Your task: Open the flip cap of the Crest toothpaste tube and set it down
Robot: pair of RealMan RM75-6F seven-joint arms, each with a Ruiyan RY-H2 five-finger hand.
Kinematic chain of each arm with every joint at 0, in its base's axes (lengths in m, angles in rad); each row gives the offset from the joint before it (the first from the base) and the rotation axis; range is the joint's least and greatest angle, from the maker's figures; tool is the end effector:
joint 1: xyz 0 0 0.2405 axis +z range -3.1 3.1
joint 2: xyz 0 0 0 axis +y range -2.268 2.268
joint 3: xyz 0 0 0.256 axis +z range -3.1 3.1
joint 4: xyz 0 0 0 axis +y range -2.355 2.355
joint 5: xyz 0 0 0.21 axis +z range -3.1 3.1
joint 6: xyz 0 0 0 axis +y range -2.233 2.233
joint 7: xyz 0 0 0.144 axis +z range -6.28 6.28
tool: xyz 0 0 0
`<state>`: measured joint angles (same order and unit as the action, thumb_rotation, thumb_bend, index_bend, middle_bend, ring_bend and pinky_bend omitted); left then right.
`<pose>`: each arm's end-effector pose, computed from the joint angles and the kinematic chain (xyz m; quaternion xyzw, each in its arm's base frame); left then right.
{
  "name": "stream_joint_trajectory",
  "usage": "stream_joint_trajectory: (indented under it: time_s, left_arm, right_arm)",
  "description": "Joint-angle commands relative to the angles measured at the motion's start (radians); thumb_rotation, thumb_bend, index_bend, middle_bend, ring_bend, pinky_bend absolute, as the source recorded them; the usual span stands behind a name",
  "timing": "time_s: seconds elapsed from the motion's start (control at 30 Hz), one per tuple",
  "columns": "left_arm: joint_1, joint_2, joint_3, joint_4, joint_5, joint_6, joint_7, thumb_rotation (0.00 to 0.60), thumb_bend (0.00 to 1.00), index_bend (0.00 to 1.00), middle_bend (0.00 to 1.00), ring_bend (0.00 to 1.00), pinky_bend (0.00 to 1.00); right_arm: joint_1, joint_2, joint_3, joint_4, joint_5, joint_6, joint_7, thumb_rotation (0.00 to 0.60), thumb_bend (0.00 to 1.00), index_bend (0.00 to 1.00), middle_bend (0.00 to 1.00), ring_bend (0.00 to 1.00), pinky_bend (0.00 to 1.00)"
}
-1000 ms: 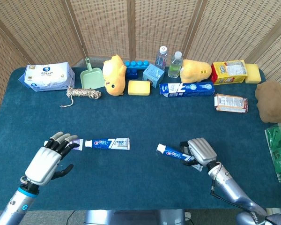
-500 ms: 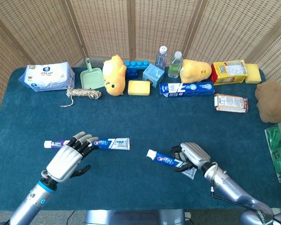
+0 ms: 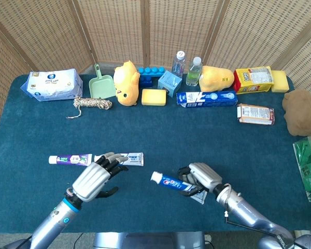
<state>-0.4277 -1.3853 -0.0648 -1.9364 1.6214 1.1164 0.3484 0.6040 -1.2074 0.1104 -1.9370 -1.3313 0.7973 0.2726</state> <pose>-0.1168 0.2129 0.0288 -0.7547 -0.3366 -0.4714 0.3081 -0.1374 -0.2557 0.0328 0.6743 -0.5976 0.3961 0.1771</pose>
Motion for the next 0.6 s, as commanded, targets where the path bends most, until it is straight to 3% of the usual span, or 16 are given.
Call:
stream_joint_trajectory:
  time_s: [0.03, 0.6]
  left_arm:
    - [-0.02, -0.028, -0.011, 0.016, -0.015, -0.011, -0.002, 0.6, 0.23, 0.29, 0.2, 0.16, 0.17]
    - [-0.097, -0.107, -0.025, 0.016, -0.073, -0.069, 0.001, 0.6, 0.24, 0.33, 0.2, 0.16, 0.17]
  right_arm:
    - [0.005, -0.014, -0.006, -0.003, -0.006, -0.002, 0.0, 0.6, 0.39, 0.87, 0.78, 0.73, 0.79]
    - [0.045, -0.055, -0.007, -0.012, 0.018, -0.029, -0.027, 0.6, 0.39, 0.87, 0.78, 0.73, 0.78]
